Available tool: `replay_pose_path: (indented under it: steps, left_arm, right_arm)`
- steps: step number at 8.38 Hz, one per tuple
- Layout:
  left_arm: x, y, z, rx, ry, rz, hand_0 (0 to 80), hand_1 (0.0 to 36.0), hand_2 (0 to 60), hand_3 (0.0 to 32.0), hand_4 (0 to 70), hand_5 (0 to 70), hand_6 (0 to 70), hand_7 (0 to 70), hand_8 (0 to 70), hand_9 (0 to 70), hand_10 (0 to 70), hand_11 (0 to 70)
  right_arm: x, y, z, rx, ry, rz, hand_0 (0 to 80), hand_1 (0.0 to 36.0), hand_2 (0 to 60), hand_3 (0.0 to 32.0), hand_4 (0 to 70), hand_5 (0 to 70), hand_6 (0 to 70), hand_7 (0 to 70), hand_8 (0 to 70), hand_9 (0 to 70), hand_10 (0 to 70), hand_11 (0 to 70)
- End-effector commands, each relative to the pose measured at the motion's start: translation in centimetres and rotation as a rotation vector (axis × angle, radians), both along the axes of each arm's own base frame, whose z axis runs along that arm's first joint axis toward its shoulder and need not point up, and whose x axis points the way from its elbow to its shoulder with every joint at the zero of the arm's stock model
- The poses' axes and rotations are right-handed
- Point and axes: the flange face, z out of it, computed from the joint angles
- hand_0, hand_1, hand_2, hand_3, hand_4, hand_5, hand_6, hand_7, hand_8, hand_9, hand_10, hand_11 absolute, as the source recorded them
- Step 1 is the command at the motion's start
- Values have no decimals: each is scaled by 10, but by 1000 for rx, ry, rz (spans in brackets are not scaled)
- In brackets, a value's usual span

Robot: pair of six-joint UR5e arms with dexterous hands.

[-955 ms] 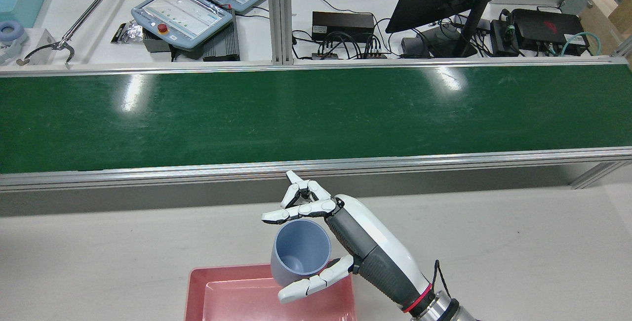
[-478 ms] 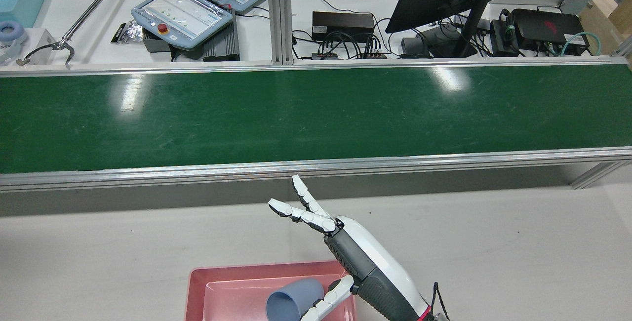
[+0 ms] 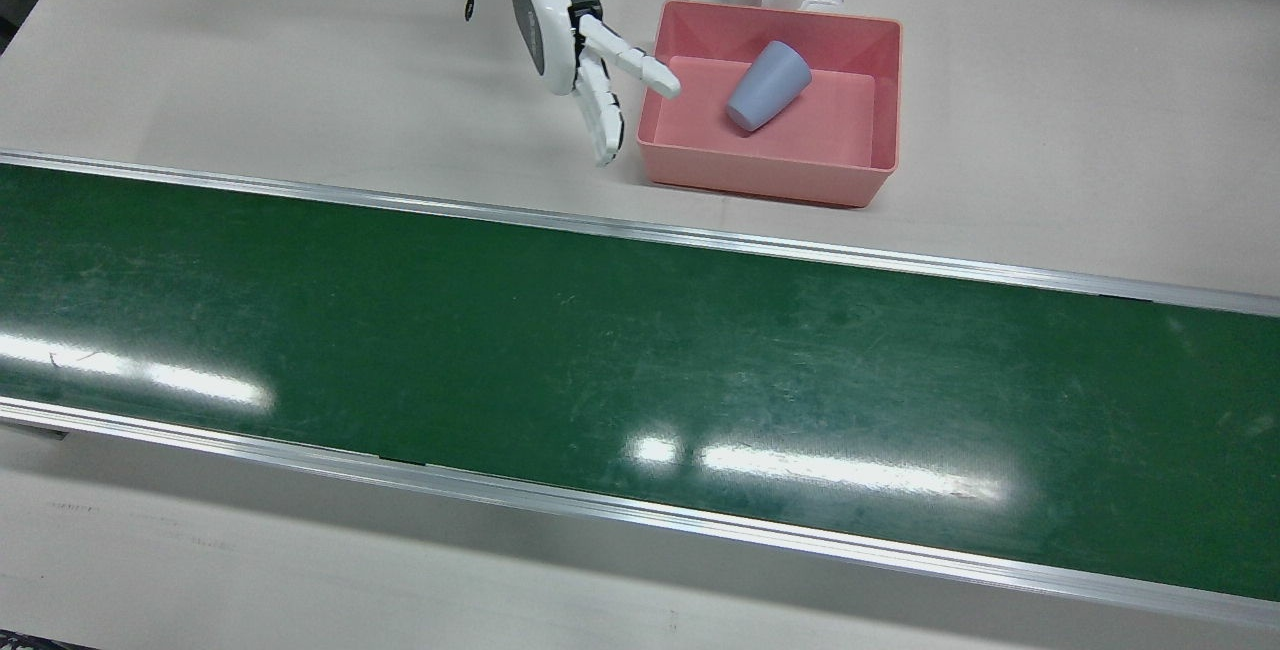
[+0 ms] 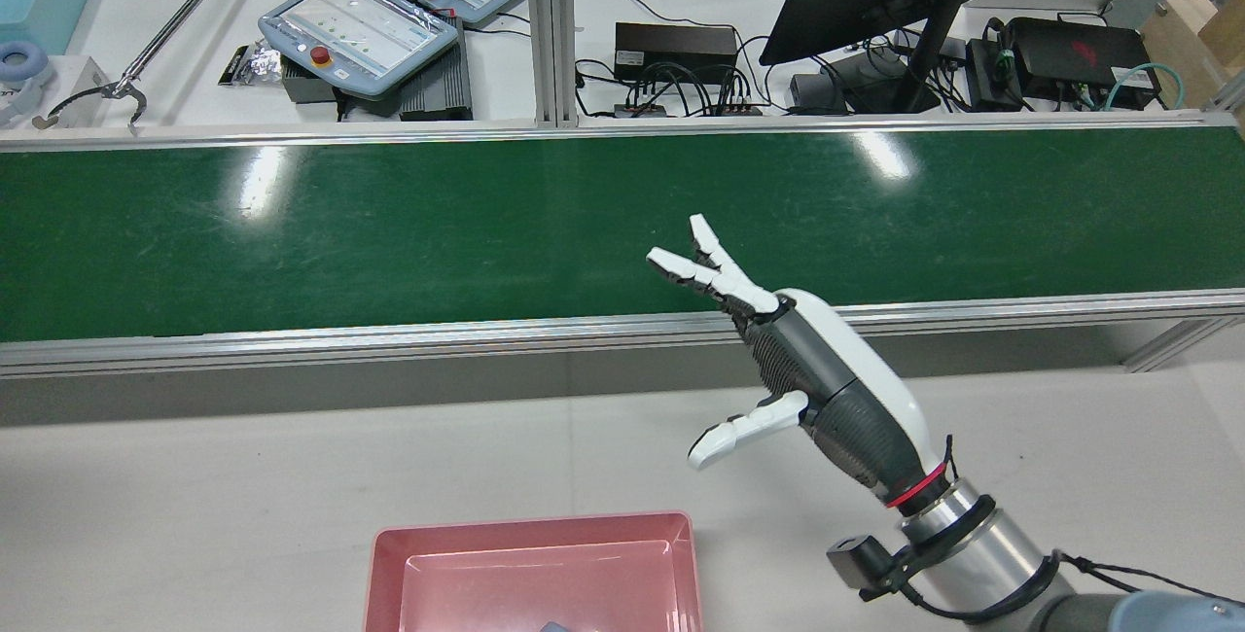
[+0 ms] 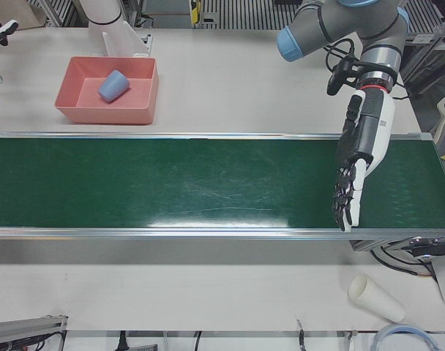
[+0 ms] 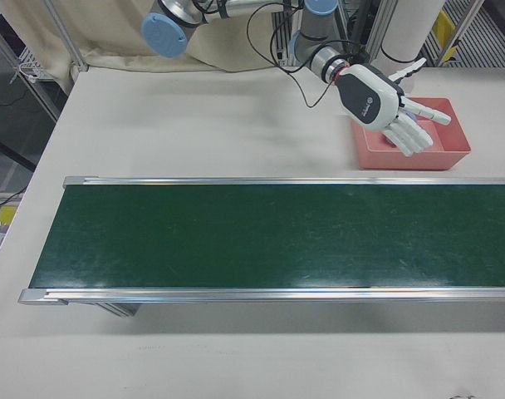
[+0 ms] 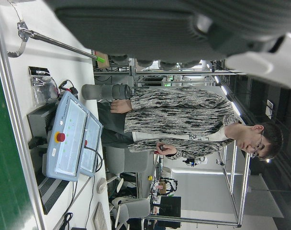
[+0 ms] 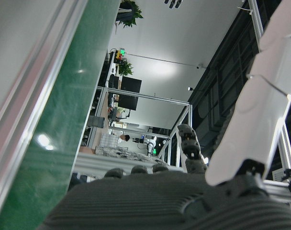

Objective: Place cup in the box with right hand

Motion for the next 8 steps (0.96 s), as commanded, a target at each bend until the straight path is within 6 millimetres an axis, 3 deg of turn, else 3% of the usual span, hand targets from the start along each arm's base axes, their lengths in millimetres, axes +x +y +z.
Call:
replay_pose_path:
  steps: [1, 3, 5, 6, 8]
  left_arm:
    - [0, 0, 0, -1, 0, 0, 0, 0, 0, 0, 0, 0, 0, 0, 0, 0, 0, 0]
    - [0, 0, 0, -1, 0, 0, 0, 0, 0, 0, 0, 0, 0, 0, 0, 0, 0, 0]
    - [-1, 0, 0, -1, 0, -1, 0, 0, 0, 0, 0, 0, 0, 0, 0, 0, 0, 0]
    - [0, 0, 0, -1, 0, 0, 0, 0, 0, 0, 0, 0, 0, 0, 0, 0, 0, 0]
    - [-1, 0, 0, -1, 0, -1, 0, 0, 0, 0, 0, 0, 0, 0, 0, 0, 0, 0]
  right_arm:
    - [134, -108, 58, -75, 37, 117, 483, 124, 0, 0, 0, 38, 21, 27, 0, 0, 2, 19]
    - [205, -171, 140, -221, 49, 139, 469, 107, 0, 0, 0, 35, 20, 21, 0, 0, 8, 28]
    - [293, -213, 186, -252, 89, 178, 464, 104, 0, 0, 0, 36, 24, 34, 0, 0, 24, 50]
    - [325, -227, 216, -260, 52, 185, 466, 106, 0, 0, 0, 34, 27, 50, 0, 0, 22, 47]
    - [400, -211, 294, -333, 49, 267, 462, 99, 0, 0, 0, 35, 27, 52, 0, 3, 24, 48]
